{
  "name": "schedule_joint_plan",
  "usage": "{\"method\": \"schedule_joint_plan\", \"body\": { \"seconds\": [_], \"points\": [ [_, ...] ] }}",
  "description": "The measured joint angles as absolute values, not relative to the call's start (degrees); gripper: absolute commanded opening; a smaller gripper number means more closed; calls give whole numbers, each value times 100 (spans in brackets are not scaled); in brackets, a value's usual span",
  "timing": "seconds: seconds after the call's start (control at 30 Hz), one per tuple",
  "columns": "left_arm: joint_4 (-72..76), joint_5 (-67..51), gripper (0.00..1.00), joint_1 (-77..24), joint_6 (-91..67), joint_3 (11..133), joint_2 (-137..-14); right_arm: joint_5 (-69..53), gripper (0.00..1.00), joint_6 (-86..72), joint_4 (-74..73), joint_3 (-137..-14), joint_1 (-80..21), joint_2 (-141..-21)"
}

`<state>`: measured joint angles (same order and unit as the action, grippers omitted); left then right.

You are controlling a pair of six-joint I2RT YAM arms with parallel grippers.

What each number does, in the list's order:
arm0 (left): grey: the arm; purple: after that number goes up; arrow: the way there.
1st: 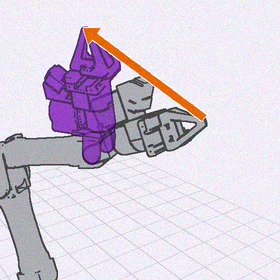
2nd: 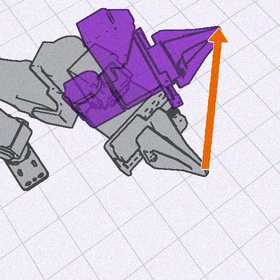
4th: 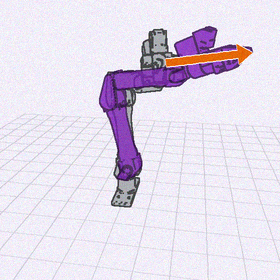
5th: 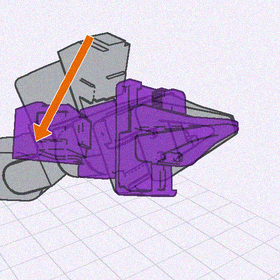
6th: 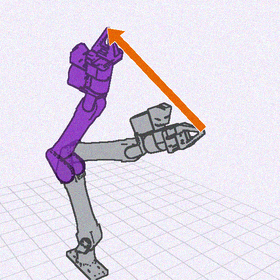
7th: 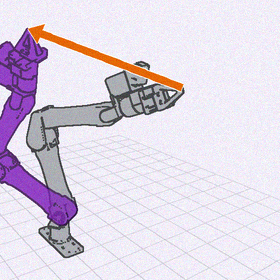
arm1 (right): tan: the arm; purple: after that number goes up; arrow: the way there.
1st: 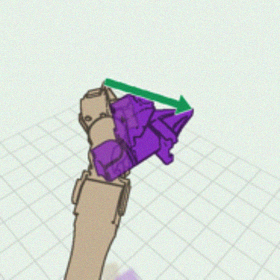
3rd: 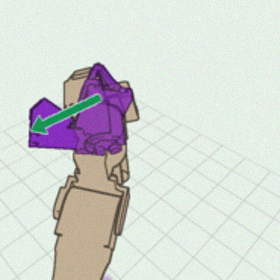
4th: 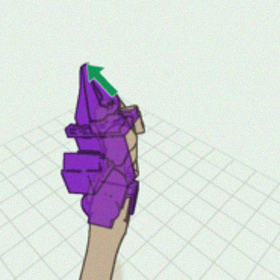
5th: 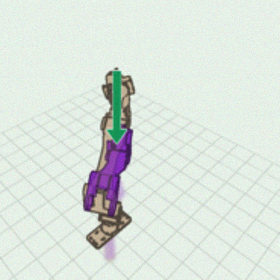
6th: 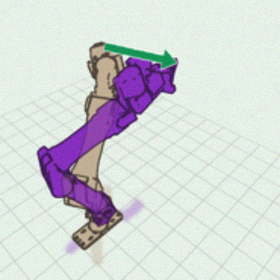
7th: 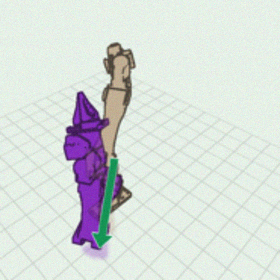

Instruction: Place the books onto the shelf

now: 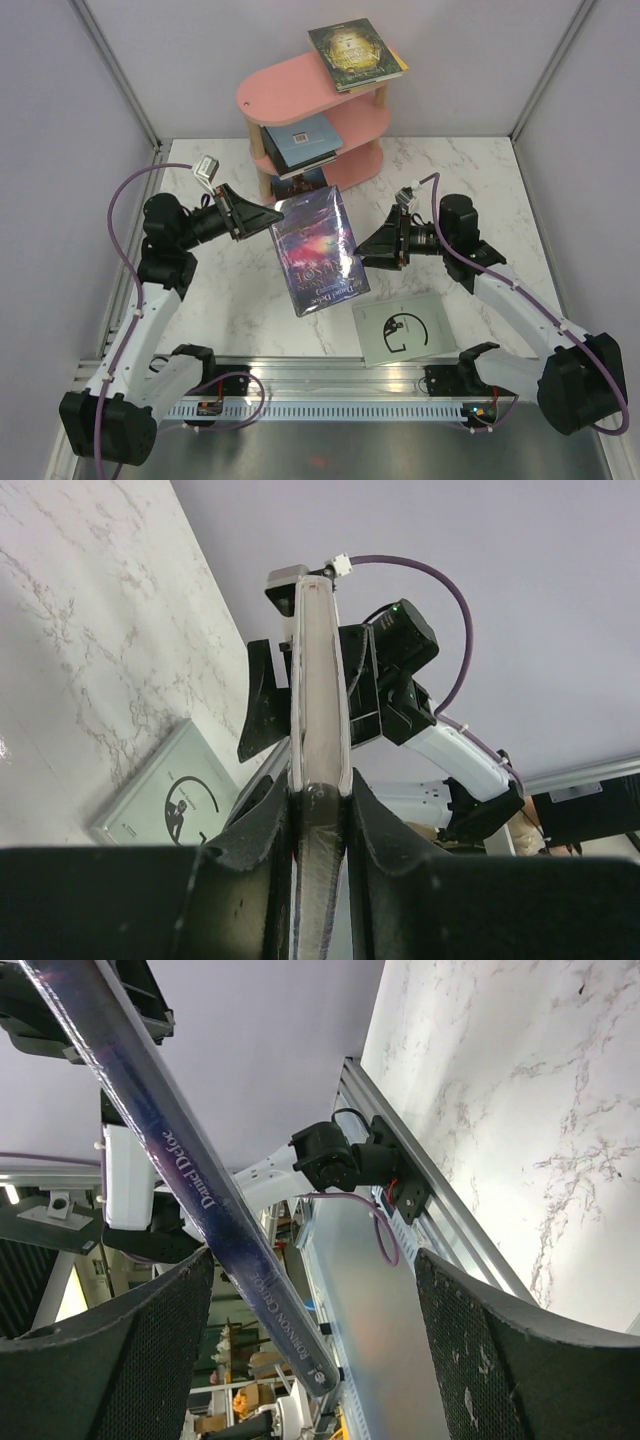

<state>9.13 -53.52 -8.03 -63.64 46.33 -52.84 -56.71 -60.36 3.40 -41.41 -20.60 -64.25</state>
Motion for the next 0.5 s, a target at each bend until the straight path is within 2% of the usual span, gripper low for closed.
{"method": "schedule_joint_plan", "body": {
  "seconds": [0.17, 0.5],
  "points": [
    [1076, -5129, 2, -810, -6598, 4329, -5166, -5712, 81, -6300, 609, -4182, -2209, -6429],
    [1262, -3857, 2, -827, -7258, 3957, -5085, -5623, 70, -7830, 2451, -3848, -2536, -6436]
  ]
}}
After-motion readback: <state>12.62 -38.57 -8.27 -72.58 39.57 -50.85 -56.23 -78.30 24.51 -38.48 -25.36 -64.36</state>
